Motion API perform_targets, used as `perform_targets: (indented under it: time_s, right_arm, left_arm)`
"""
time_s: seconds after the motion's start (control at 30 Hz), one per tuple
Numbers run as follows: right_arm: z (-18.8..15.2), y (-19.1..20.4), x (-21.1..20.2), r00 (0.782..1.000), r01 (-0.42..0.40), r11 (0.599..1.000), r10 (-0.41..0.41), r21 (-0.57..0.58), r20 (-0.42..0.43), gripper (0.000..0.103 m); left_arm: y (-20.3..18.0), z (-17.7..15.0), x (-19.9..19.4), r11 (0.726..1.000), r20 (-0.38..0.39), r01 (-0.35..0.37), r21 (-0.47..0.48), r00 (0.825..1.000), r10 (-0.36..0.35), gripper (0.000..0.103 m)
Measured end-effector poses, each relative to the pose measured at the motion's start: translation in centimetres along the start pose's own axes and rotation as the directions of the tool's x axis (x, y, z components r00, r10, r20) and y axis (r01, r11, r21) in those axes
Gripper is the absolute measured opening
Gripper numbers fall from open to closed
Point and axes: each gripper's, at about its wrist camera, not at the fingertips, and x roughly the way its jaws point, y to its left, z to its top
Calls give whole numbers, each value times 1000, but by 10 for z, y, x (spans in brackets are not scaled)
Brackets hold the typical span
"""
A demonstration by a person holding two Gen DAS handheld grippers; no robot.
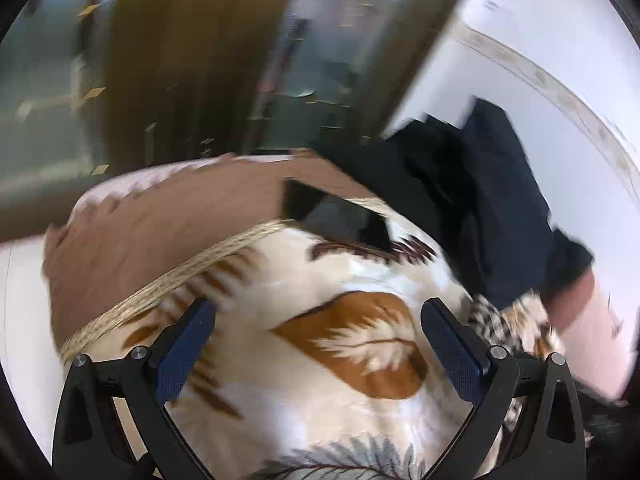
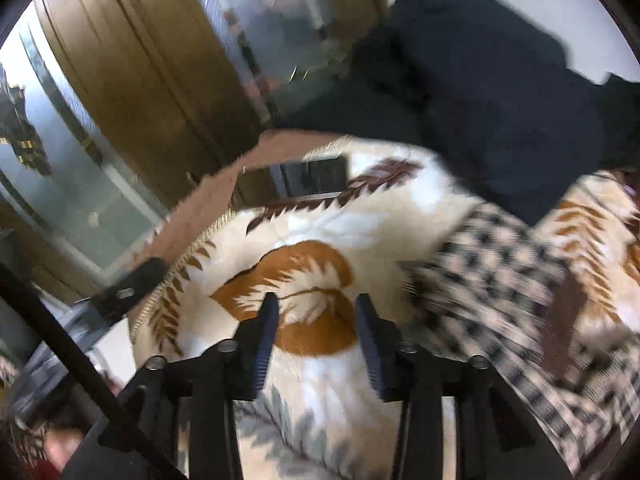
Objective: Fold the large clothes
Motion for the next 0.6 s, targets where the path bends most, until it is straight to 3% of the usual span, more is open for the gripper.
perform_targets:
  time_s: [0.1,0.17,0.2,0.3,0.37,0.43,0.5,0.57,0.6]
  right_arm:
    - [-30,-51,-58,991,113,989,-118,100,54,48]
    - [-62,-88,-95,971,221,962,-232,159,54,48]
    - [-78,-107,-113,955,280,943,-292,178,44,48]
    - [-141,-165,-169,862,486,828,-506,278,1,48]
    - [-188,-200,-212,790,582,728,-612,363,-38,52]
    - [-231,-230,-256,741,615,641,-669,459,-58,52]
    - [-264,-248,-289,717,611,580,-693,538,-67,52]
    - [-282,-250,-310,721,584,557,-691,590,-61,53]
    - [-287,-249,-315,731,569,566,-681,597,-52,53]
  left_arm:
    - [-40,-11,8,985,-13,37,170,999,-35,103]
    - [-65,-23,12,964,-31,57,259,998,-51,103]
    - [-76,-28,11,954,-34,69,293,998,-62,103]
    - [-100,-42,3,925,-60,153,348,988,-141,103]
    - [-115,-53,-1,896,-123,260,359,965,-230,103]
    - [-137,-65,-5,858,-185,346,379,937,-297,103]
    - [-160,-77,-11,817,-243,425,391,903,-353,103]
    - [-185,-89,-17,776,-301,507,374,858,-416,102]
    - [-200,-96,-21,752,-328,548,366,832,-447,102]
